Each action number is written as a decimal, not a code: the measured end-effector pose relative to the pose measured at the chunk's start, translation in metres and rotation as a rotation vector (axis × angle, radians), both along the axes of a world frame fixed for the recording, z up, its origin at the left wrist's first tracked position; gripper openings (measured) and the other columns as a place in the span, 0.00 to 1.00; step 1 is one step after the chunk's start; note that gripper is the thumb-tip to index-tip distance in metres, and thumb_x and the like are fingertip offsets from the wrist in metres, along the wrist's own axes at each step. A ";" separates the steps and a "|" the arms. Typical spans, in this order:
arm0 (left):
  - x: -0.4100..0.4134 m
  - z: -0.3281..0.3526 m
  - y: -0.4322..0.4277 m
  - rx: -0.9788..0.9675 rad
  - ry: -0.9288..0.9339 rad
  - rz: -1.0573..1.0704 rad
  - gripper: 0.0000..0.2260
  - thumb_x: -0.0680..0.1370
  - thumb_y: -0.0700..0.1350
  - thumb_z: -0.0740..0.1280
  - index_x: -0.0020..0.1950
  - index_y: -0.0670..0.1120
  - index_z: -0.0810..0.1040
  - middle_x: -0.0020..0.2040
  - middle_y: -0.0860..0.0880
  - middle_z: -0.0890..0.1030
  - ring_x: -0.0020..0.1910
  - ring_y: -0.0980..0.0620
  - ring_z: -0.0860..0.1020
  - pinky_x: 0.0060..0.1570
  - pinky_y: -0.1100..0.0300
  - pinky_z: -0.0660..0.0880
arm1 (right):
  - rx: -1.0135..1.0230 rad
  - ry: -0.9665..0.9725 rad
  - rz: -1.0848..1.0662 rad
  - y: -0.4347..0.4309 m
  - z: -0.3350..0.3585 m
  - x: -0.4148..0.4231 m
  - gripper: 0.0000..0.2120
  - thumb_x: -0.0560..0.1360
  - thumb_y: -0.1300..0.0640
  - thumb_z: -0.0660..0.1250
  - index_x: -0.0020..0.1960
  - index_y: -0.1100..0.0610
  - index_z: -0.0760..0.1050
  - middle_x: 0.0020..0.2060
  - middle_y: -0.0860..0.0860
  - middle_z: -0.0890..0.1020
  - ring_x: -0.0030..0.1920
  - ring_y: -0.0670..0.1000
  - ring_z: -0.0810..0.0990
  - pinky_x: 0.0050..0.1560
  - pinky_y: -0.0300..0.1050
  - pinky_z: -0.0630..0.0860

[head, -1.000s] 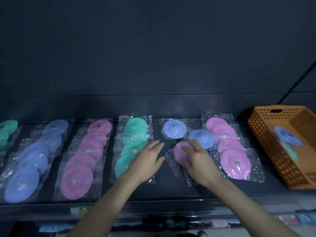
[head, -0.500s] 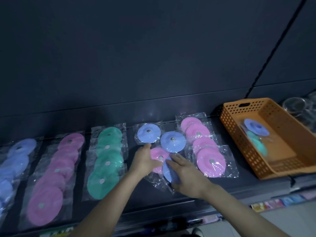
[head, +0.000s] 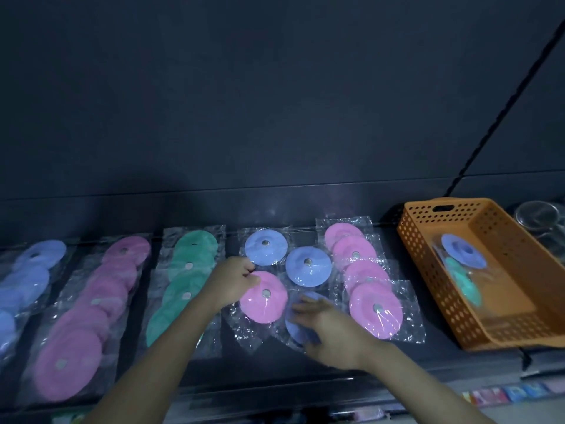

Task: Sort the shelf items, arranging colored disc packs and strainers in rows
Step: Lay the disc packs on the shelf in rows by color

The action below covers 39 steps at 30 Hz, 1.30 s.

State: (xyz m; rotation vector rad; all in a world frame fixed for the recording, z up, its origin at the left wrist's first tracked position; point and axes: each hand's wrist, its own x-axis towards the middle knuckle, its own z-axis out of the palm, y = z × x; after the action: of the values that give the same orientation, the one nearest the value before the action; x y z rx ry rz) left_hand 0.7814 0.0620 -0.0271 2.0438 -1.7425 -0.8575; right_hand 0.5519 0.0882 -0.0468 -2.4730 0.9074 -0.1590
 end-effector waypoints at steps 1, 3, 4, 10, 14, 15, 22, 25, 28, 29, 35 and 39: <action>-0.001 0.000 -0.003 -0.032 -0.031 -0.001 0.10 0.75 0.44 0.67 0.53 0.39 0.78 0.50 0.42 0.82 0.52 0.43 0.79 0.46 0.56 0.71 | 0.024 -0.043 -0.017 -0.005 0.004 0.001 0.13 0.69 0.62 0.63 0.53 0.58 0.74 0.52 0.50 0.77 0.57 0.48 0.71 0.60 0.45 0.69; -0.004 -0.001 -0.011 -0.095 -0.096 0.009 0.15 0.76 0.46 0.66 0.59 0.40 0.76 0.55 0.43 0.81 0.55 0.44 0.78 0.51 0.55 0.71 | 0.027 -0.081 -0.100 -0.019 0.011 0.003 0.11 0.72 0.62 0.62 0.54 0.58 0.75 0.53 0.51 0.78 0.56 0.49 0.73 0.54 0.43 0.71; -0.005 -0.001 -0.015 -0.107 -0.109 0.027 0.18 0.77 0.47 0.66 0.64 0.41 0.74 0.58 0.43 0.79 0.57 0.45 0.77 0.54 0.56 0.70 | -0.001 -0.072 -0.156 -0.027 0.014 0.003 0.10 0.73 0.61 0.62 0.53 0.58 0.76 0.53 0.52 0.78 0.56 0.52 0.75 0.53 0.44 0.72; -0.012 -0.008 -0.035 -0.082 -0.165 0.051 0.20 0.77 0.47 0.65 0.66 0.40 0.71 0.61 0.41 0.76 0.56 0.44 0.77 0.54 0.56 0.73 | -0.068 0.224 -0.254 -0.064 0.012 0.008 0.23 0.74 0.53 0.66 0.67 0.59 0.68 0.66 0.57 0.69 0.68 0.57 0.65 0.64 0.45 0.66; -0.015 -0.011 -0.047 -0.122 -0.226 0.083 0.19 0.76 0.48 0.66 0.62 0.38 0.71 0.60 0.38 0.73 0.56 0.41 0.74 0.53 0.52 0.73 | -0.061 0.311 -0.223 -0.074 0.003 0.015 0.32 0.72 0.53 0.67 0.72 0.53 0.59 0.68 0.58 0.66 0.69 0.60 0.62 0.65 0.50 0.67; -0.016 -0.011 -0.050 -0.115 -0.201 0.114 0.19 0.76 0.48 0.66 0.62 0.37 0.70 0.59 0.38 0.73 0.54 0.41 0.74 0.51 0.52 0.73 | -0.060 0.307 -0.226 -0.075 0.002 0.016 0.31 0.72 0.54 0.66 0.72 0.53 0.59 0.68 0.58 0.66 0.68 0.61 0.64 0.63 0.51 0.70; -0.021 -0.006 -0.059 -0.141 0.010 0.124 0.15 0.72 0.40 0.68 0.58 0.38 0.75 0.55 0.42 0.78 0.52 0.45 0.77 0.47 0.58 0.72 | -0.026 0.206 -0.245 -0.079 -0.003 0.020 0.26 0.75 0.55 0.64 0.71 0.57 0.62 0.70 0.60 0.66 0.68 0.60 0.67 0.63 0.48 0.69; -0.017 -0.005 -0.045 -0.056 -0.182 0.036 0.25 0.73 0.44 0.69 0.67 0.41 0.66 0.64 0.41 0.68 0.57 0.43 0.74 0.53 0.57 0.72 | -0.044 0.178 -0.232 -0.074 0.000 0.018 0.27 0.76 0.53 0.64 0.72 0.56 0.61 0.71 0.59 0.63 0.70 0.59 0.64 0.66 0.47 0.65; -0.014 -0.001 -0.026 0.088 -0.378 -0.112 0.31 0.69 0.53 0.73 0.66 0.43 0.64 0.60 0.42 0.68 0.52 0.44 0.74 0.47 0.53 0.74 | -0.158 0.090 -0.220 -0.059 0.003 0.016 0.26 0.76 0.52 0.63 0.72 0.56 0.64 0.73 0.58 0.62 0.73 0.58 0.60 0.70 0.45 0.59; -0.013 0.000 -0.021 0.148 -0.390 -0.153 0.32 0.68 0.55 0.74 0.64 0.44 0.64 0.59 0.42 0.69 0.52 0.45 0.74 0.45 0.54 0.73 | -0.190 0.079 -0.203 -0.052 0.003 0.015 0.26 0.77 0.50 0.62 0.72 0.56 0.64 0.74 0.58 0.62 0.74 0.58 0.58 0.72 0.44 0.55; -0.012 0.000 -0.009 0.211 -0.359 -0.237 0.30 0.63 0.52 0.79 0.56 0.44 0.67 0.56 0.45 0.74 0.52 0.47 0.75 0.50 0.51 0.73 | -0.166 0.326 -0.146 -0.023 -0.011 0.014 0.34 0.79 0.41 0.55 0.77 0.56 0.48 0.77 0.59 0.49 0.76 0.61 0.45 0.75 0.49 0.42; -0.006 0.011 -0.003 0.067 -0.138 -0.122 0.23 0.64 0.48 0.78 0.53 0.44 0.72 0.47 0.47 0.79 0.45 0.49 0.77 0.43 0.54 0.73 | -0.149 0.313 -0.197 -0.017 -0.022 0.016 0.32 0.81 0.42 0.50 0.78 0.56 0.45 0.77 0.60 0.45 0.76 0.59 0.41 0.76 0.50 0.42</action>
State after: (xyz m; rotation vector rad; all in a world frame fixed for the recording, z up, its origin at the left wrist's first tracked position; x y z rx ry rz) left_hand 0.7750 0.0589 -0.0158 2.1030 -1.9543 -0.8381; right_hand 0.5677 0.0708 -0.0684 -2.5866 1.3140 0.1029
